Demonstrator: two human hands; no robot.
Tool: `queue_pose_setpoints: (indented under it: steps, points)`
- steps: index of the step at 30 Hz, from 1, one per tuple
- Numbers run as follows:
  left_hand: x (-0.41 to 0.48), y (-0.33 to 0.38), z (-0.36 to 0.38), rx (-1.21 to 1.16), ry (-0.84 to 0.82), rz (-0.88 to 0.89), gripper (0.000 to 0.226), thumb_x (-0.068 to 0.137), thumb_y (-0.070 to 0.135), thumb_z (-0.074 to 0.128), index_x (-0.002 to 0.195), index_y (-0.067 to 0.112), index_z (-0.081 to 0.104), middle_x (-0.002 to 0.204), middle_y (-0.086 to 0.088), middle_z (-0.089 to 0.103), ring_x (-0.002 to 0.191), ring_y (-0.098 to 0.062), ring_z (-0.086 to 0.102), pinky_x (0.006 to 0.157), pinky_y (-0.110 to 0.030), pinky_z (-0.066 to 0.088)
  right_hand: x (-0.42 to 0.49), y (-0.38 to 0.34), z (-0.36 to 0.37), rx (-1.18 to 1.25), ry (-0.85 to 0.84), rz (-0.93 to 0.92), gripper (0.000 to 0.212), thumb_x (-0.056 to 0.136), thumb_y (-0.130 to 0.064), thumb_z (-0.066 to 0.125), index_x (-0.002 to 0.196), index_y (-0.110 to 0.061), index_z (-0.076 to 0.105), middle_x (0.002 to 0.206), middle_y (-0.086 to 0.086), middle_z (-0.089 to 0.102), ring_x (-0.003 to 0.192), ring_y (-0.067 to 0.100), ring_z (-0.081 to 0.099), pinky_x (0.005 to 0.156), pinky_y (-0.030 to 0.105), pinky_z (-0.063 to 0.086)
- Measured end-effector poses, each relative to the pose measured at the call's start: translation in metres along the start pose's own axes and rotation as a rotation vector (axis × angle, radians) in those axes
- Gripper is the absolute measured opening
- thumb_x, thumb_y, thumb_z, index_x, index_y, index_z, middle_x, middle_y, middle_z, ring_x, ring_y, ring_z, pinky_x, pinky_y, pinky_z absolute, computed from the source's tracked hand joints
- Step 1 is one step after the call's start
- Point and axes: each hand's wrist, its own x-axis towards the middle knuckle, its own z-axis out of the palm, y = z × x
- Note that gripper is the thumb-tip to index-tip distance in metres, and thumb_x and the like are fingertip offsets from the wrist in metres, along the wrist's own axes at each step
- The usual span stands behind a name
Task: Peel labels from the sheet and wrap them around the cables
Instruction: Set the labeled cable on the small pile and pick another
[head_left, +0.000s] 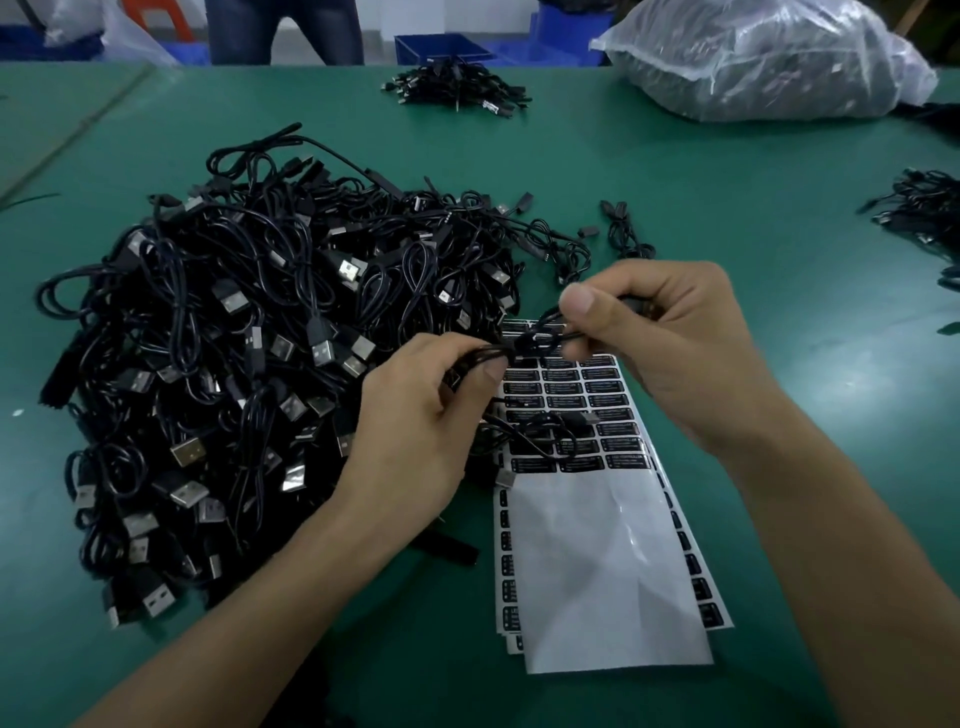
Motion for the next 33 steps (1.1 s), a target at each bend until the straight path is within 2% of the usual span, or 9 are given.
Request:
queue_pose_setpoints:
  steps: [4,8,14,18,20,22,26,29,33]
  points:
    - [-0.004,-0.004,0.001,0.083,-0.029,0.010,0.028,0.092,0.016,0.071,0.114,0.033,0.066,0.075,0.027,0.056,0.057,0.003,0.056,0.057,-0.007,0.045,-0.002,0.003,-0.001,0.133,0.104,0.009,0.019,0.076,-0.035,0.081,0.072,-0.017,0.075,0.069,0.004,0.066,0.060,0.015,0.064,0.063,0.024,0.053]
    - [-0.003,-0.003,0.001,0.316,-0.103,0.023,0.038,0.097,0.024,0.064,0.135,0.023,0.059,0.112,0.022,0.050,0.075,0.005,0.054,0.070,-0.009,0.043,-0.003,0.001,-0.001,0.289,0.109,-0.045,0.016,0.076,-0.034,0.076,0.071,-0.018,0.075,0.070,0.002,0.067,0.060,0.012,0.062,0.062,0.021,0.053]
    - [0.000,-0.001,-0.004,0.278,-0.015,0.099,0.023,0.102,0.032,0.049,0.109,0.025,0.069,0.098,0.018,0.055,0.091,0.001,0.057,0.072,-0.014,0.049,-0.004,-0.004,-0.005,0.485,0.138,-0.037,0.028,0.094,-0.018,0.066,0.066,-0.020,0.074,0.067,-0.004,0.068,0.060,0.006,0.062,0.059,0.017,0.051]
    - [-0.001,0.003,-0.005,0.212,0.013,0.146,0.009,0.104,0.028,0.051,0.102,0.029,0.060,0.081,0.013,0.059,0.072,-0.009,0.055,0.057,-0.026,0.044,-0.002,-0.009,-0.005,0.658,0.248,0.008,0.030,0.093,-0.019,0.063,0.064,-0.015,0.069,0.062,-0.002,0.067,0.054,0.006,0.060,0.059,0.020,0.052]
    - [-0.002,0.005,-0.006,0.276,-0.039,0.099,0.012,0.101,0.029,0.056,0.108,0.038,0.054,0.090,0.017,0.065,0.073,-0.002,0.059,0.057,-0.022,0.044,0.000,-0.017,-0.014,0.856,0.284,-0.002,0.025,0.086,-0.026,0.065,0.066,-0.013,0.069,0.060,-0.003,0.066,0.054,0.006,0.062,0.059,0.022,0.053]
    - [-0.003,0.004,-0.005,0.425,-0.091,0.045,0.021,0.097,0.029,0.061,0.115,0.041,0.057,0.107,0.022,0.063,0.086,0.003,0.060,0.072,-0.021,0.047,0.002,-0.027,-0.029,0.982,0.289,-0.048,0.028,0.089,-0.031,0.060,0.069,-0.013,0.069,0.060,-0.005,0.065,0.056,0.006,0.064,0.057,0.021,0.052]
    - [-0.002,0.005,-0.004,0.487,-0.105,-0.004,0.031,0.095,0.023,0.063,0.122,0.038,0.061,0.115,0.023,0.058,0.092,0.000,0.053,0.083,-0.025,0.045,0.001,-0.029,-0.038,0.587,0.326,0.063,0.028,0.090,-0.042,0.060,0.072,-0.021,0.058,0.060,-0.009,0.053,0.049,0.004,0.049,0.050,0.018,0.039]
    - [-0.002,0.002,-0.003,0.404,-0.067,-0.008,0.032,0.097,0.022,0.061,0.124,0.038,0.059,0.111,0.024,0.063,0.080,0.008,0.054,0.072,-0.010,0.039,-0.003,-0.020,-0.029,0.501,0.256,0.110,0.028,0.086,-0.040,0.067,0.069,-0.019,0.059,0.062,-0.006,0.051,0.048,0.006,0.046,0.048,0.019,0.039]
    - [-0.003,0.010,-0.006,-0.069,0.027,0.008,0.027,0.105,0.033,0.042,0.113,0.036,0.067,0.097,0.021,0.071,0.061,0.003,0.058,0.053,-0.010,0.042,-0.003,-0.007,-0.016,0.655,0.057,0.143,0.029,0.070,-0.038,0.085,0.078,-0.015,0.069,0.066,-0.003,0.060,0.051,0.008,0.051,0.050,0.019,0.042]
